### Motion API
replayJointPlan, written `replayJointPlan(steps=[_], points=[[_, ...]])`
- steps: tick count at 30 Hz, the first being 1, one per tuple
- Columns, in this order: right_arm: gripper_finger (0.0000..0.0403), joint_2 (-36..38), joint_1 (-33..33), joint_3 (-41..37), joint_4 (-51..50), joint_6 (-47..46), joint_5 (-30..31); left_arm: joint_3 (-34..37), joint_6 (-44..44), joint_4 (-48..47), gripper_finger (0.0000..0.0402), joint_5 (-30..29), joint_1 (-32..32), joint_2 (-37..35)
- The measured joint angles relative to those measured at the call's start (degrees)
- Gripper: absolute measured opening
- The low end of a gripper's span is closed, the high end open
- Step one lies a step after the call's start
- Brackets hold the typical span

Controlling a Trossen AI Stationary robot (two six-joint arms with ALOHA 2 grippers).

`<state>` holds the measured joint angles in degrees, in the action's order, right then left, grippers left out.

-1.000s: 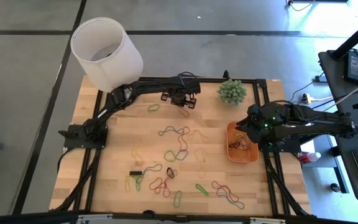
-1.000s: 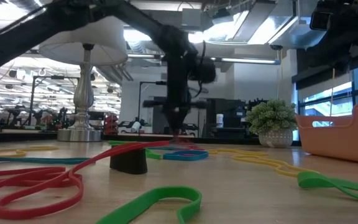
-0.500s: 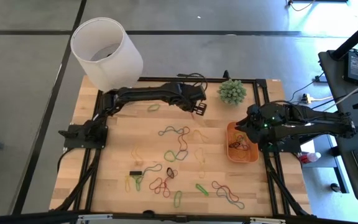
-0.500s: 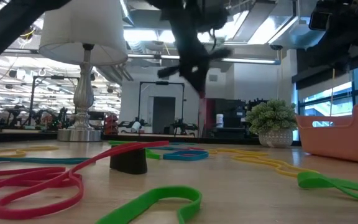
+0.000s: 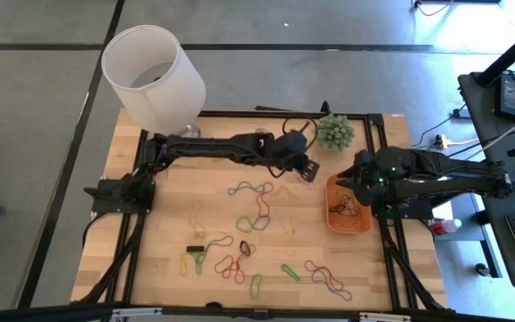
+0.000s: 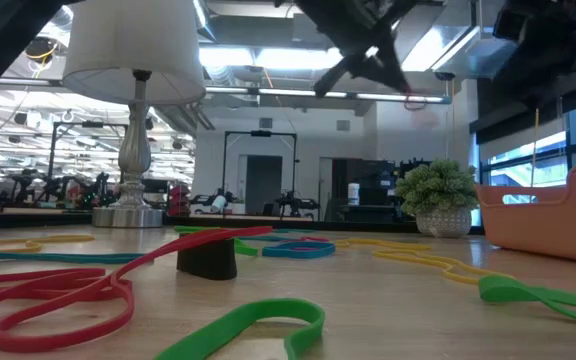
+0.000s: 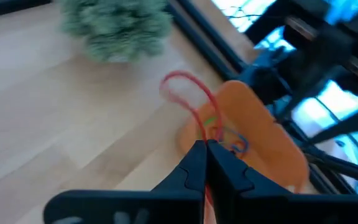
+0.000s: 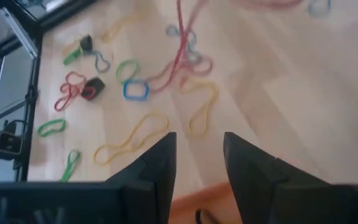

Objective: Pick and place rubber bands into bin
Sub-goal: Put the red rubber band into the orange bin

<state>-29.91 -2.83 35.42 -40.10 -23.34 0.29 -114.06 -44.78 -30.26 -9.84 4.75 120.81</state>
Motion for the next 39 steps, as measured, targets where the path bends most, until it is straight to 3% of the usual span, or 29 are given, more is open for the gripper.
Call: replayJointPlan(steps=[6, 11, 18, 26, 31, 35, 39], points=[[0.0136, -3.1, 0.0, 0.0, 9.8, 7.1, -1.8, 0.0, 3.2, 5.1, 0.0002, 0.1, -1.3, 0.0], [0.0136, -9.1, 0.0, 0.0, 16.7, 7.1, -5.8, 0.0, 3.6, 7.5, 0.0002, -0.6, -1.4, 0.0], [0.0141, -16.9, 0.0, 0.0, 20.8, 7.3, -5.9, 0.0, 3.6, 8.2, 0.0002, -0.5, -1.6, 0.0], [0.0214, -20.9, 0.0, 0.0, 28.3, 7.1, -5.2, 0.0, 4.7, 8.2, 0.0003, -0.3, -2.1, 0.0], [0.0242, -22.2, -0.1, 0.0, 29.2, 5.8, 2.8, 0.0, 4.7, 8.2, 0.0003, 1.0, -2.1, 0.0], [0.0215, -22.7, -0.1, 0.0, 30.1, 4.3, 3.6, 0.0, 5.1, 8.2, 0.0003, 1.0, -2.1, 0.0], [0.0143, -22.6, -0.1, 0.0, 30.7, 4.7, 3.6, 0.0, 5.1, 7.9, 0.0003, 1.0, -2.1, 0.0]])
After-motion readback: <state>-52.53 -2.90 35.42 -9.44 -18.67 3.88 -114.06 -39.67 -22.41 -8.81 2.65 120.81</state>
